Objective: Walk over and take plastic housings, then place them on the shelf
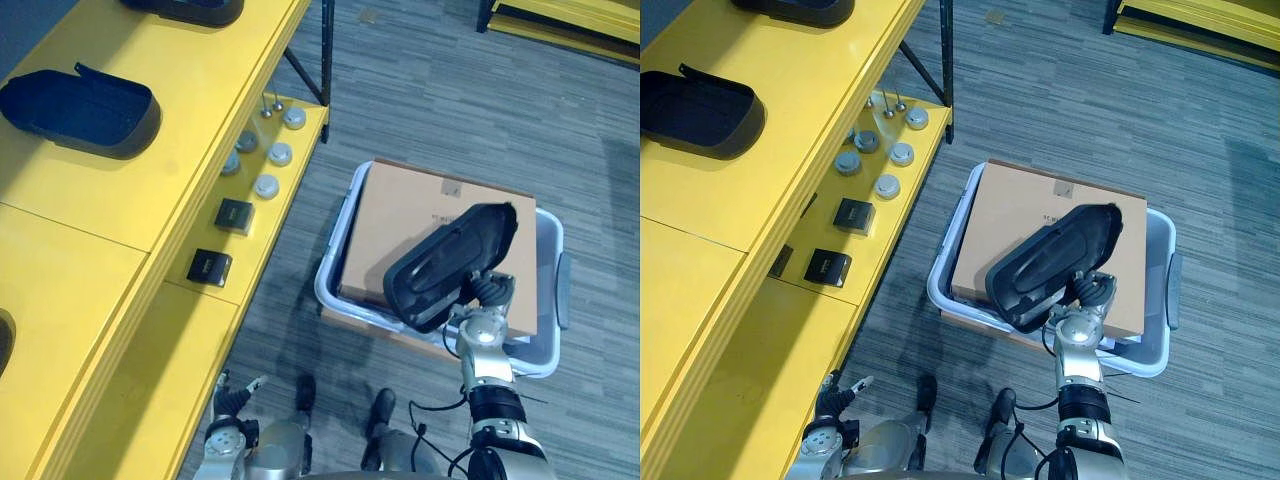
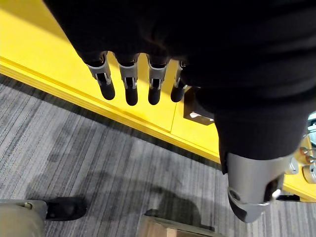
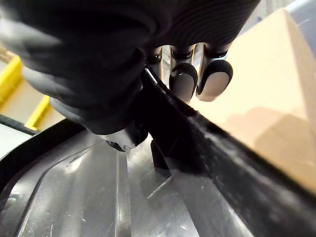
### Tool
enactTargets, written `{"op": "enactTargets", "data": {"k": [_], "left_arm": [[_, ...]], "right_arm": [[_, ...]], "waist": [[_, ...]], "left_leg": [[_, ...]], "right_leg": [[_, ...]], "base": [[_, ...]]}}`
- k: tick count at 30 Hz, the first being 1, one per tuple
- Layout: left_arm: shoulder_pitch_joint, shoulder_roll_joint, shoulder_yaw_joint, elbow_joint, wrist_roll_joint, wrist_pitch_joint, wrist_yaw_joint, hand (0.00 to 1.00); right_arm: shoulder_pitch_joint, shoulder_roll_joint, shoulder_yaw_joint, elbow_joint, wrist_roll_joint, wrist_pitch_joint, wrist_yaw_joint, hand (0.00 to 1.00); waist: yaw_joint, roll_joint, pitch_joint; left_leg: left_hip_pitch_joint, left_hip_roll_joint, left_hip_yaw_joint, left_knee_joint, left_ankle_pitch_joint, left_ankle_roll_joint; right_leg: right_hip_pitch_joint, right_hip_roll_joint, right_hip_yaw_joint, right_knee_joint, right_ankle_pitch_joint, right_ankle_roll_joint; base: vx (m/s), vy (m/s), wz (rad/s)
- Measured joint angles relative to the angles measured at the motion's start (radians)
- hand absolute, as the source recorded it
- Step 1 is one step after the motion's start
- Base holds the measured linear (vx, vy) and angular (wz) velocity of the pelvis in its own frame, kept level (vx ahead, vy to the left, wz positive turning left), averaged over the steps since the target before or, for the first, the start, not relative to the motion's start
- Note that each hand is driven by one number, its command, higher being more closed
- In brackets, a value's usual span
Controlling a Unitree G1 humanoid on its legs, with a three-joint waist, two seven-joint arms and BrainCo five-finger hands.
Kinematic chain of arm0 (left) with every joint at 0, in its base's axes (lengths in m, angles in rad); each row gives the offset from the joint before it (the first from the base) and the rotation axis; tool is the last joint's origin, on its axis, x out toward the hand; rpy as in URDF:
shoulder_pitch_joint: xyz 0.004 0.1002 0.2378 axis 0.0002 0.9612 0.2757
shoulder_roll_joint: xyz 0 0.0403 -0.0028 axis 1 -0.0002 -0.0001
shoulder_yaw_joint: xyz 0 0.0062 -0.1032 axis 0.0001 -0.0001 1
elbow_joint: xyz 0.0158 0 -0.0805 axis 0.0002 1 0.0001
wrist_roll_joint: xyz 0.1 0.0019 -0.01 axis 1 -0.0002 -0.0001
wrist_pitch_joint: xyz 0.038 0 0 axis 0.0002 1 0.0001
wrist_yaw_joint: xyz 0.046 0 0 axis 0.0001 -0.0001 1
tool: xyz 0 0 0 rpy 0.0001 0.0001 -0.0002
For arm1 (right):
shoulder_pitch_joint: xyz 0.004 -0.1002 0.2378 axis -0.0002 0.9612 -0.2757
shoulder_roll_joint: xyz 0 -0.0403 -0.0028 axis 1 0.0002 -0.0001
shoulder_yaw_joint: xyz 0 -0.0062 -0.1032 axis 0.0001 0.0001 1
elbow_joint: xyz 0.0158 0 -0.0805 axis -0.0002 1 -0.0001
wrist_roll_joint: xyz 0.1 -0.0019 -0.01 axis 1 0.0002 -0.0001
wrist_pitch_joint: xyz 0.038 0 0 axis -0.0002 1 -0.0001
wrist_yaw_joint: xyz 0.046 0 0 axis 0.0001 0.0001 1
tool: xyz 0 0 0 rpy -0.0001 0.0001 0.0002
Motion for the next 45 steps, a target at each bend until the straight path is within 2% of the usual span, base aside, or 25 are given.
{"op": "enactTargets", "data": {"k": [5,10,14,17,21,23,29,34,38,39,45], "left_arm": [[0.028,-0.001,-0.056,-0.166,0.000,-0.004,0.006,0.00],[0.040,-0.032,-0.109,-0.488,0.001,-0.040,0.027,0.00],[0.034,-0.031,-0.171,-0.769,0.001,-0.090,0.066,0.00],[0.001,-0.020,-0.214,-0.898,0.002,-0.110,0.097,0.00],[-0.067,0.010,-0.288,-0.958,0.024,-0.126,0.117,0.00],[-0.103,0.008,-0.336,-0.958,0.048,-0.126,0.124,0.00],[-0.162,0.006,-0.444,-0.954,0.089,-0.121,0.129,0.00],[-0.208,0.005,-0.481,-0.919,0.129,-0.084,0.130,0.00],[-0.208,0.005,-0.496,-0.877,0.132,-0.052,0.130,0.00],[-0.208,0.005,-0.499,-0.868,0.131,-0.043,0.130,1.00],[-0.239,0.005,-0.495,-0.833,0.108,-0.019,0.134,1.00]], "right_arm": [[0.021,-0.001,0.007,-0.124,-0.080,-0.003,-0.005,1.00],[0.034,-0.003,0.049,-0.275,-0.155,-0.009,-0.039,1.00],[0.033,-0.005,0.126,-0.373,-0.195,-0.021,-0.043,1.00],[0.031,-0.005,0.187,-0.424,-0.204,-0.025,-0.042,1.00],[0.018,-0.005,0.249,-0.452,-0.207,-0.043,-0.041,1.00],[0.017,-0.003,0.303,-0.478,-0.218,-0.051,-0.040,1.00],[-0.004,0.012,0.408,-0.521,-0.225,-0.069,-0.039,1.00],[-0.008,0.050,0.506,-0.521,-0.224,-0.089,-0.035,1.00],[-0.008,0.054,0.524,-0.540,-0.224,-0.093,-0.016,1.00],[-0.008,0.054,0.540,-0.547,-0.224,-0.100,-0.016,1.00],[-0.007,0.052,0.569,-0.547,-0.223,-0.102,-0.005,1.00]], "waist": [[-0.005,-0.005,-0.006],[-0.013,-0.004,-0.032],[-0.025,-0.004,-0.066],[-0.033,-0.005,-0.073],[-0.034,-0.003,-0.086],[-0.037,-0.002,-0.114],[-0.040,-0.002,-0.140],[-0.055,-0.003,-0.158],[-0.063,-0.002,-0.168],[-0.064,-0.001,-0.173],[-0.073,0.000,-0.203]], "left_leg": [[0.000,0.002,0.001,0.000,-0.002,-0.001],[0.000,0.003,-0.001,0.000,-0.002,0.001],[0.001,0.003,-0.003,0.000,-0.003,0.002],[0.017,0.003,0.002,0.000,-0.005,0.005],[0.029,0.003,0.011,0.000,-0.008,0.008],[0.030,0.003,0.024,0.000,-0.010,0.010],[0.040,0.004,0.042,0.000,-0.012,0.010],[0.045,0.006,0.054,0.000,-0.014,0.010],[0.048,0.006,0.065,0.000,-0.015,0.010],[0.048,0.007,0.070,0.000,-0.016,0.010],[0.048,0.014,0.084,0.000,-0.018,0.007]], "right_leg": [[-0.001,-0.002,0.009,0.000,0.000,0.000],[0.000,-0.003,0.005,0.000,-0.004,-0.001],[0.002,-0.002,-0.003,0.000,-0.007,-0.001],[0.014,-0.002,0.001,0.000,-0.007,-0.001],[0.020,0.000,0.015,0.000,-0.007,-0.001],[0.018,0.002,0.021,0.000,-0.007,-0.001],[0.019,0.004,0.039,0.000,-0.006,-0.002],[0.019,0.005,0.050,0.000,-0.003,-0.003],[0.016,0.006,0.065,0.000,0.000,-0.004],[0.014,0.007,0.069,0.000,0.001,-0.004],[0.007,0.013,0.081,0.000,0.004,-0.008]], "base": [[0.00,0.000,0.00],[0.00,0.000,0.00],[0.00,0.000,0.00],[0.00,-0.002,-0.03],[-0.02,-0.013,-0.10],[-0.01,-0.013,-0.09],[0.00,-0.014,-0.10],[-0.01,-0.014,-0.07],[-0.02,-0.009,-0.09],[-0.02,-0.012,-0.11],[-0.02,-0.020,-0.08]]}}
